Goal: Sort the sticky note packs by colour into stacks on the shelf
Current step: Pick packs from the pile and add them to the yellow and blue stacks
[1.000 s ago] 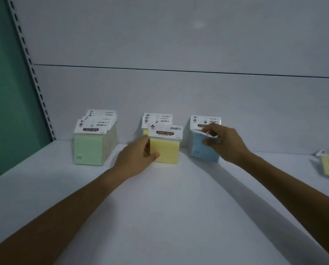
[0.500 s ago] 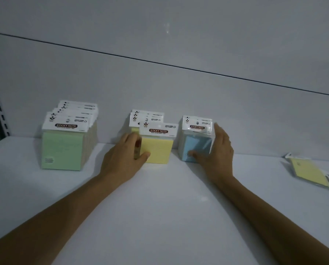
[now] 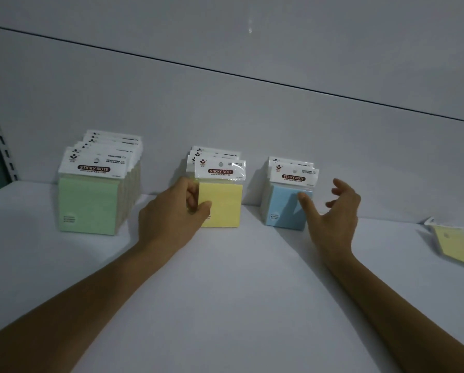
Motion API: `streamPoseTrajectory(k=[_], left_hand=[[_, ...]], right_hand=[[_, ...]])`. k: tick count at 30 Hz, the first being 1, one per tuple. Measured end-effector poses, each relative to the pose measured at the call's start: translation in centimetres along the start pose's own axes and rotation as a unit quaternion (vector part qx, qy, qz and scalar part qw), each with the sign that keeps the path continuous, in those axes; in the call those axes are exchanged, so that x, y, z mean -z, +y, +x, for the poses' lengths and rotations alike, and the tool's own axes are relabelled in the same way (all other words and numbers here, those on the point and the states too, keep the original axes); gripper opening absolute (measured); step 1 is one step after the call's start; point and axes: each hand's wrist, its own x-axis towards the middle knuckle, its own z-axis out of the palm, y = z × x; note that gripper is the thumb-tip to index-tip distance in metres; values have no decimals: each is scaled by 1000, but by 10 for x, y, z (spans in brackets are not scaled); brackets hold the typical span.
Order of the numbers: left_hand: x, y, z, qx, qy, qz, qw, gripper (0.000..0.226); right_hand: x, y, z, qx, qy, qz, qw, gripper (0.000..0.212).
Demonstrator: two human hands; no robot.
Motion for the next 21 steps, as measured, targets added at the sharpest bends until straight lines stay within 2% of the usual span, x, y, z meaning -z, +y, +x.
streamPoseTrajectory(k=[4,7,10,13,16,19,21], left_hand=[[1,2,1,14,-9,18,1000,35],[2,2,1,35,-14,18,999,53],[4,5,2,66,-49,27,996,67],[4,9,0,40,-96,81,991,48],[4,9,-2,2,-119,125,985,46],[2,8,-2,1,-122,149,981,54],[2,8,-2,13,-139,123,982,58]], right_hand=[[-2,-5,-7,118,-19,-47,992,63],[-3,-10,-13,247,-42,-97,963,46],[-5,-21,-19,387,-60,-205,897,36],[-7,-32,-23,483,-86,-276,827,34],[-11,-46,-31,470,-153,-339,800,46],[-28,-66,-44,384,-229,-350,823,63],[-42,-75,-53,325,-249,-339,847,59]])
